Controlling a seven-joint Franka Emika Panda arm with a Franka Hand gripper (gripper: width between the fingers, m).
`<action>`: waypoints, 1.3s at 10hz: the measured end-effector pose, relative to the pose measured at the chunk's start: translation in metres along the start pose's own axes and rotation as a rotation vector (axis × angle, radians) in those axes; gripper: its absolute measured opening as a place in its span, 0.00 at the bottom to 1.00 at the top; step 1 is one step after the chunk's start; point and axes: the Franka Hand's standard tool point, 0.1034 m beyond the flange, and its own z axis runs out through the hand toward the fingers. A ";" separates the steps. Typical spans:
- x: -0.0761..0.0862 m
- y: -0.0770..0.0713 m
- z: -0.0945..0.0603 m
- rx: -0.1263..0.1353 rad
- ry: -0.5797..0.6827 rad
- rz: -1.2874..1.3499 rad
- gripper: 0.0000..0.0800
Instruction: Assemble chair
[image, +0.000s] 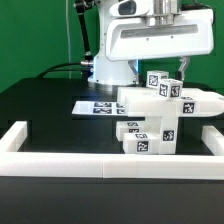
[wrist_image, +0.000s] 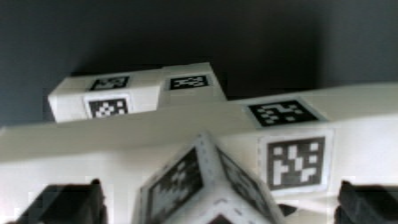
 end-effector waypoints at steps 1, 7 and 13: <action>0.000 0.001 0.000 -0.003 0.000 -0.102 0.81; -0.001 0.004 0.000 -0.024 -0.013 -0.487 0.81; -0.001 0.005 0.000 -0.024 -0.013 -0.471 0.34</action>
Offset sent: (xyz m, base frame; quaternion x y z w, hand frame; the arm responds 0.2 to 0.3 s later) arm -0.0025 0.0030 0.0005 -0.0132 0.0080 -0.1328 0.9910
